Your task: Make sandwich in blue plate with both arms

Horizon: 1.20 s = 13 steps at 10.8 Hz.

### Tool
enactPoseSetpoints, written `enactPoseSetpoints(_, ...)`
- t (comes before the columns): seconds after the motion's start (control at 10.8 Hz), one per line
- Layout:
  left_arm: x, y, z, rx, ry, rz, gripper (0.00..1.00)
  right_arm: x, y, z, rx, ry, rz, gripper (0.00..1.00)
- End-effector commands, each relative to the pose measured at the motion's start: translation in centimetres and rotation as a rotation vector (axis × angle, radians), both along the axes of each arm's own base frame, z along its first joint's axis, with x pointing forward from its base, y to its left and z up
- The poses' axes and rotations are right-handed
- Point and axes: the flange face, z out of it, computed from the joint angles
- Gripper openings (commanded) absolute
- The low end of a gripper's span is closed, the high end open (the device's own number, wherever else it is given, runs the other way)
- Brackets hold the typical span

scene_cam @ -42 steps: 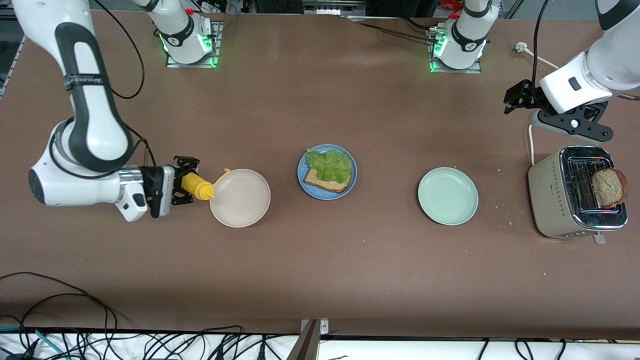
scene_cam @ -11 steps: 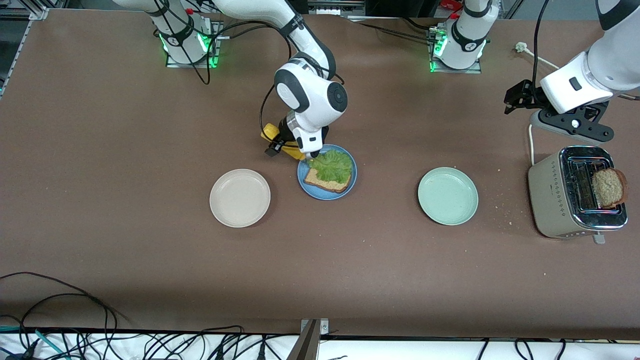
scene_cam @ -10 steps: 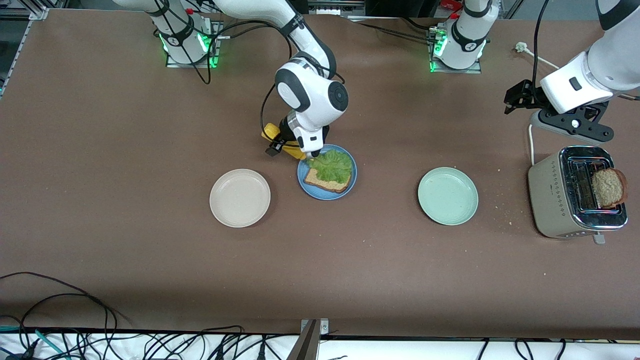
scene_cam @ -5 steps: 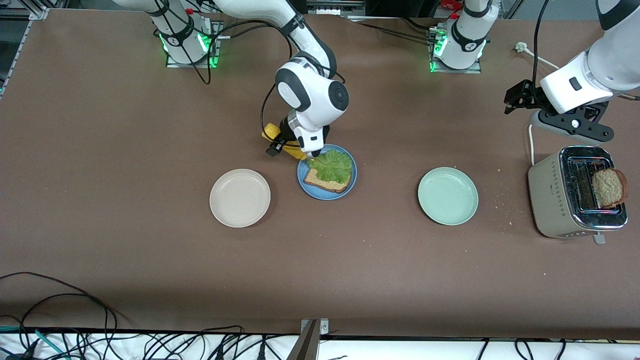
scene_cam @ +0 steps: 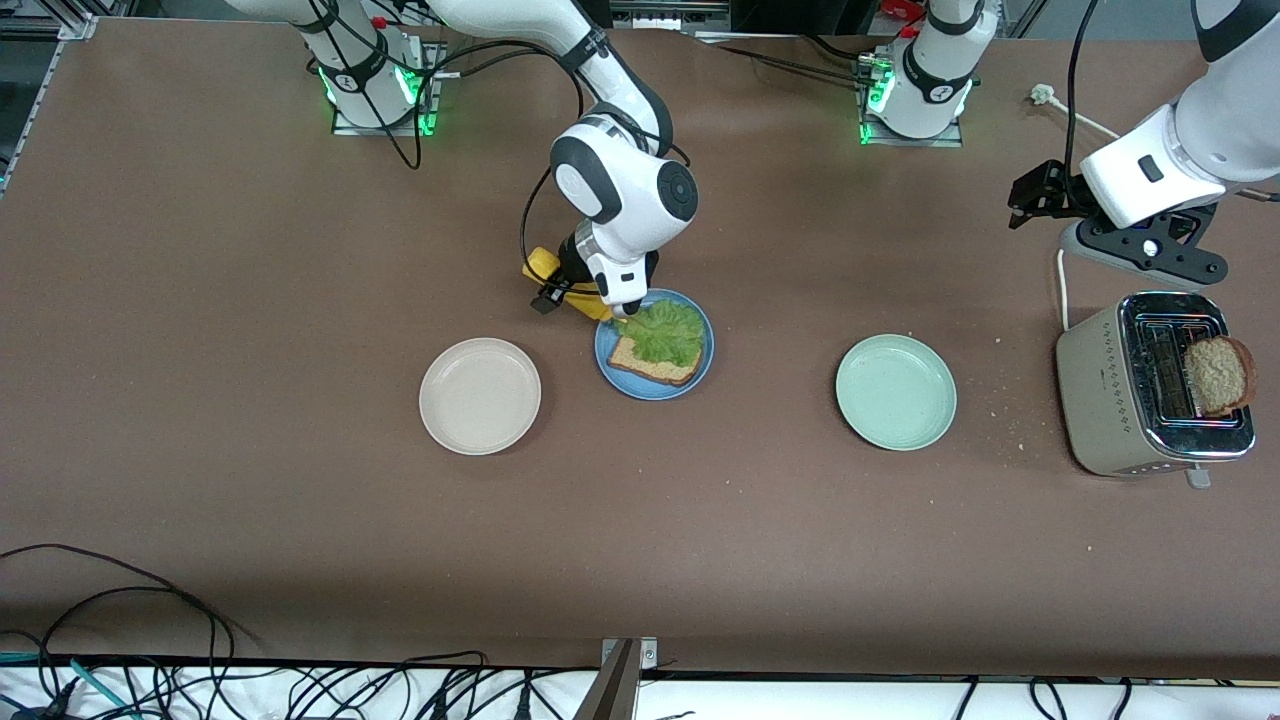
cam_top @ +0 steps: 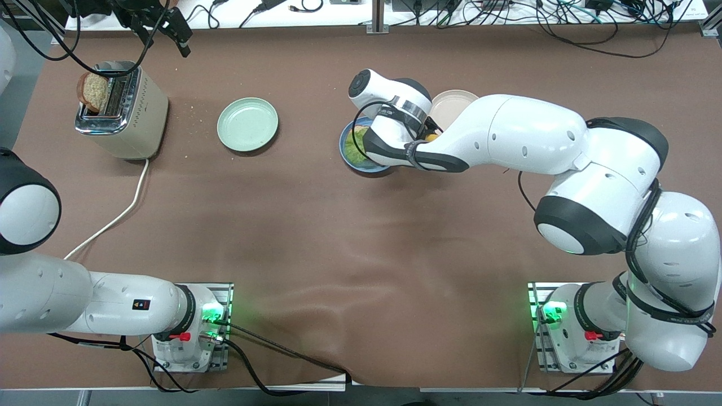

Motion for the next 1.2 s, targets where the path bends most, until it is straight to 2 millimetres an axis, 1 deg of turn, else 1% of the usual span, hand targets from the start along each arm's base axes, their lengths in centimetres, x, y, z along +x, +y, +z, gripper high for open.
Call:
enactPoseSetpoints(0.0, 0.5, 1.6, 0.4, -0.01, 0.003, 0.022, 1.0, 1.8, -0.9, 2.7, 0.034, -0.01, -0.013, 0.0)
enactPoseSetpoints(0.18, 0.5, 1.6, 0.4, -0.01, 0.005, 0.022, 1.0, 3.0, -1.8, 5.5, 0.135, 0.049, -0.026, 0.0)
enactPoseSetpoints(0.28, 0.5, 1.5, 0.4, -0.01, 0.005, 0.022, 1.0, 4.2, -2.6, 6.4, 0.199, 0.065, -0.051, 0.0)
enactPoseSetpoints(0.37, 0.5, 1.6, 0.4, -0.01, 0.005, 0.023, 1.0, 5.6, -3.5, 8.2, 0.292, 0.076, -0.058, 0.0)
enactPoseSetpoints(0.55, 0.6, 1.9, 0.2, -0.008, 0.008, 0.028, 1.0, 8.1, -6.2, 10.9, 0.411, 0.109, -0.054, 0.0)
enactPoseSetpoints(0.65, 0.6, 2.0, 0.2, -0.008, 0.008, 0.029, 1.0, 8.9, -7.3, 12.1, 0.473, 0.141, -0.04, 0.0)
enactPoseSetpoints(0.74, 0.7, 2.3, 0.2, -0.008, 0.008, 0.034, 1.0, 9.9, -8.9, 13.0, 0.525, 0.167, -0.035, 0.0)
enactPoseSetpoints(0.83, 0.7, 3.0, 0.2, -0.009, 0.008, 0.046, 1.0, 11.0, -10.5, 13.6, 0.564, 0.187, -0.013, 0.0)
enactPoseSetpoints(0.92, 0.7, 3.1, 0.2, -0.007, 0.009, 0.046, 1.0, 12.5, -12.9, 13.9, 0.625, 0.216, -0.014, 0.0)
enactPoseSetpoints(1.11, 0.7, 3.5, 0.2, -0.003, 0.009, 0.052, 1.0, 15.3, -18.3, 14.2, 0.749, 0.276, 0.047, 0.0)
